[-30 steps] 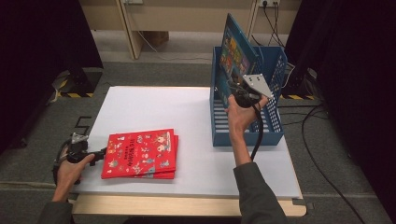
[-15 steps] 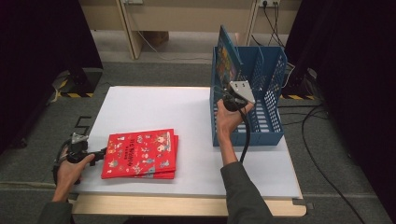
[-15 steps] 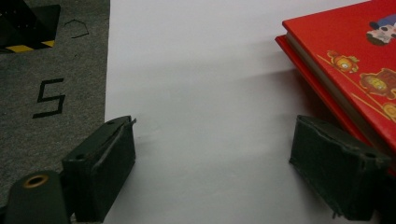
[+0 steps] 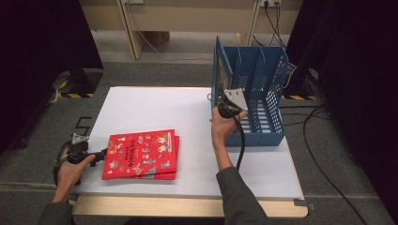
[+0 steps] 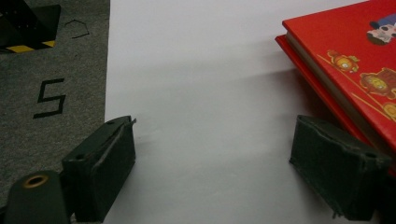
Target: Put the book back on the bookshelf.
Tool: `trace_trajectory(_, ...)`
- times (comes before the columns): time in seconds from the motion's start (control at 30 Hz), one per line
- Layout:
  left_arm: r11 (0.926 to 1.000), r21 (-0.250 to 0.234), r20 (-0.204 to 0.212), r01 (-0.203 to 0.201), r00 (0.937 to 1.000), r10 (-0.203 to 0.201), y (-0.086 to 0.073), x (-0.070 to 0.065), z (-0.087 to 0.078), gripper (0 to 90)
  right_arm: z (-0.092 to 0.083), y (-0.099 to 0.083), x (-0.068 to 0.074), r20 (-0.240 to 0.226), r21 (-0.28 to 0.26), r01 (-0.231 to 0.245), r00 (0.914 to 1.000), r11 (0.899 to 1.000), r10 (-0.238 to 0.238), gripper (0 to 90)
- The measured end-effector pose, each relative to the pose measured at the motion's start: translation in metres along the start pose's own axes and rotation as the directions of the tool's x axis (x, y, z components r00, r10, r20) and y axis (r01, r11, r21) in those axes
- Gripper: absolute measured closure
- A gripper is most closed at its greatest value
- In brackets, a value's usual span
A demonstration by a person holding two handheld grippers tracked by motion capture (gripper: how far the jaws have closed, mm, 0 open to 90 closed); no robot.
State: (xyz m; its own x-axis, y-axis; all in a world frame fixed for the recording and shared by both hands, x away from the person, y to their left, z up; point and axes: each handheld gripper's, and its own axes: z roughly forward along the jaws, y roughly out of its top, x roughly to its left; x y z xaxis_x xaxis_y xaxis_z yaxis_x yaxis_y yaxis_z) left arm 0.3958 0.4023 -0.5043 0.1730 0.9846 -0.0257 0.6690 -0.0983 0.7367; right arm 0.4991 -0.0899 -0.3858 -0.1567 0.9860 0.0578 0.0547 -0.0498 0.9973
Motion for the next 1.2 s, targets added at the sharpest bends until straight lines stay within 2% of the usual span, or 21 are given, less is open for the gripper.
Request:
trace_trajectory(0.17,1.0000,-0.002,0.000,0.001,1.0000,-0.001,0.000,0.000,0.000,12.6,-0.002,-0.013,-0.001,0.001,0.020,-0.010,1.0000,1.000,0.010,80.3)
trace_trajectory(0.27,1.0000,-0.002,-0.001,0.001,1.0000,-0.001,0.000,0.000,0.000,12.5,-0.003,-0.018,0.003,-0.011,0.031,0.023,0.9997,0.999,-0.022,77.9)
trace_trajectory(0.3,1.0000,0.001,-0.002,-0.002,1.0000,0.002,0.000,0.000,0.000,12.6,-0.003,-0.018,0.005,-0.006,0.022,0.070,0.9975,0.997,-0.070,77.4)
trace_trajectory(0.37,1.0000,0.001,-0.002,-0.002,1.0000,0.002,0.000,0.000,0.000,12.6,-0.003,-0.019,0.005,-0.010,0.026,0.068,0.9977,0.997,-0.067,76.8)
trace_trajectory(0.47,1.0000,-0.002,0.000,0.002,1.0000,-0.002,0.000,0.000,0.000,12.6,-0.007,-0.018,0.005,-0.033,0.030,0.047,0.9984,0.998,-0.046,71.4)
trace_trajectory(0.5,1.0000,-0.002,-0.001,0.001,1.0000,-0.001,0.000,0.000,0.000,12.6,-0.011,-0.016,0.007,-0.049,0.023,0.087,0.9952,0.996,-0.085,69.2)
trace_trajectory(0.53,1.0000,-0.002,-0.001,0.001,1.0000,-0.001,0.000,0.000,0.000,12.6,-0.013,-0.015,0.008,-0.056,0.026,0.091,0.9944,0.995,-0.090,68.5)
trace_trajectory(0.63,1.0000,0.001,-0.002,-0.001,1.0000,0.001,0.000,0.000,0.000,12.6,-0.018,-0.014,0.010,-0.082,0.053,0.079,0.9938,0.995,-0.075,66.3)
trace_trajectory(0.73,1.0000,-0.002,0.000,0.002,1.0000,-0.002,0.000,0.000,0.000,12.6,-0.020,-0.014,0.008,-0.090,0.054,0.099,0.9915,0.994,-0.094,67.0)
trace_trajectory(0.83,1.0000,-0.001,-0.001,0.002,1.0000,-0.002,0.000,0.000,0.000,12.6,-0.023,-0.017,0.007,-0.115,0.060,0.083,0.9905,0.995,-0.076,65.1)
trace_trajectory(1.1,1.0000,0.000,-0.001,0.003,1.0000,-0.003,0.000,0.000,0.000,12.5,-0.024,-0.015,0.008,-0.129,0.062,0.085,0.9887,0.994,-0.077,65.8)
trace_trajectory(1.17,1.0000,-0.003,-0.001,0.004,1.0000,-0.004,0.000,0.000,0.000,12.6,-0.024,-0.015,0.007,-0.140,0.062,0.064,0.9886,0.996,-0.054,63.0)
trace_trajectory(1.2,1.0000,-0.002,0.001,0.004,1.0000,-0.004,0.000,0.000,0.000,12.6,-0.025,-0.014,0.007,-0.142,0.070,0.064,0.9884,0.995,-0.053,57.5)
